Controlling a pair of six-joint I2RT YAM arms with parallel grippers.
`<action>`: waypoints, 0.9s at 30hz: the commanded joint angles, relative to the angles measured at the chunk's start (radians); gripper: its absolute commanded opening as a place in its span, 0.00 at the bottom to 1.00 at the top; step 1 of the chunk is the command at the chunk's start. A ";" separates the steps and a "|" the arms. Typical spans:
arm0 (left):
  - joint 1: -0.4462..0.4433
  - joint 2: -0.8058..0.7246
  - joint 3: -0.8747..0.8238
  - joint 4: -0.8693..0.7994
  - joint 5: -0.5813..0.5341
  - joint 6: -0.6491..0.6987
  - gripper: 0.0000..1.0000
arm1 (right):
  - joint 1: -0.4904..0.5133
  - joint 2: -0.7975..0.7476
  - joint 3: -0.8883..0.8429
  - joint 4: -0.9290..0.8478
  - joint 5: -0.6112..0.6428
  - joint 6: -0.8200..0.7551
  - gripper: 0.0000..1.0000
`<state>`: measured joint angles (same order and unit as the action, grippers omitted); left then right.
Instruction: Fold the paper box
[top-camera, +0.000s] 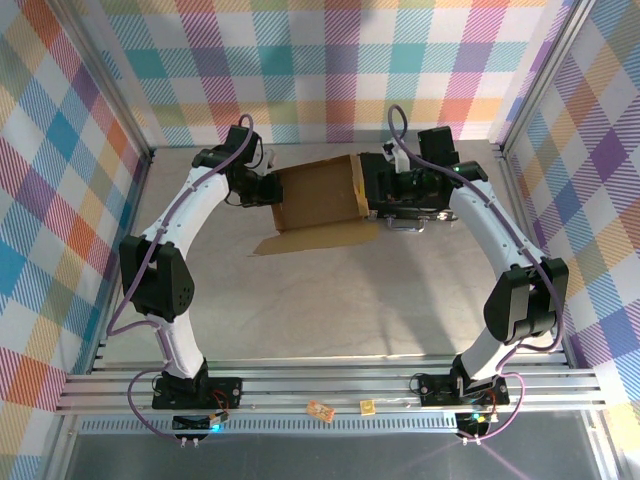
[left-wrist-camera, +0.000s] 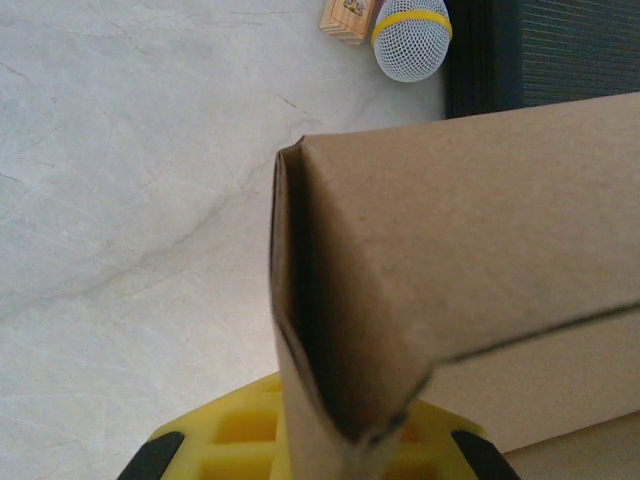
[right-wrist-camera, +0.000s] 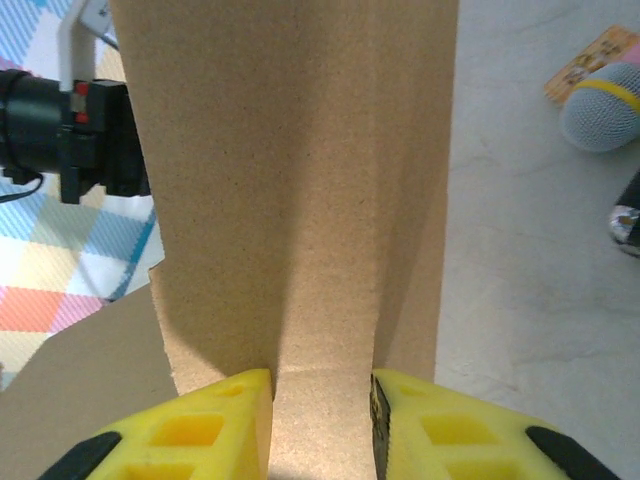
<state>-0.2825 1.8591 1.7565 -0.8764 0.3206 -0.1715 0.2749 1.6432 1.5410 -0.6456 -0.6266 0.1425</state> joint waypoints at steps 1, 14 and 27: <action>0.005 -0.060 -0.005 0.029 0.053 -0.008 0.00 | 0.005 -0.009 -0.010 0.015 0.076 -0.046 0.29; 0.005 -0.063 -0.012 0.036 0.060 -0.004 0.00 | 0.003 0.080 0.041 0.005 -0.081 -0.070 0.47; 0.005 -0.080 -0.020 0.067 0.078 0.000 0.00 | 0.006 0.161 0.141 -0.048 -0.080 -0.107 0.47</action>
<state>-0.2787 1.8492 1.7432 -0.8421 0.3222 -0.1715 0.2749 1.7744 1.6447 -0.6735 -0.7372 0.0669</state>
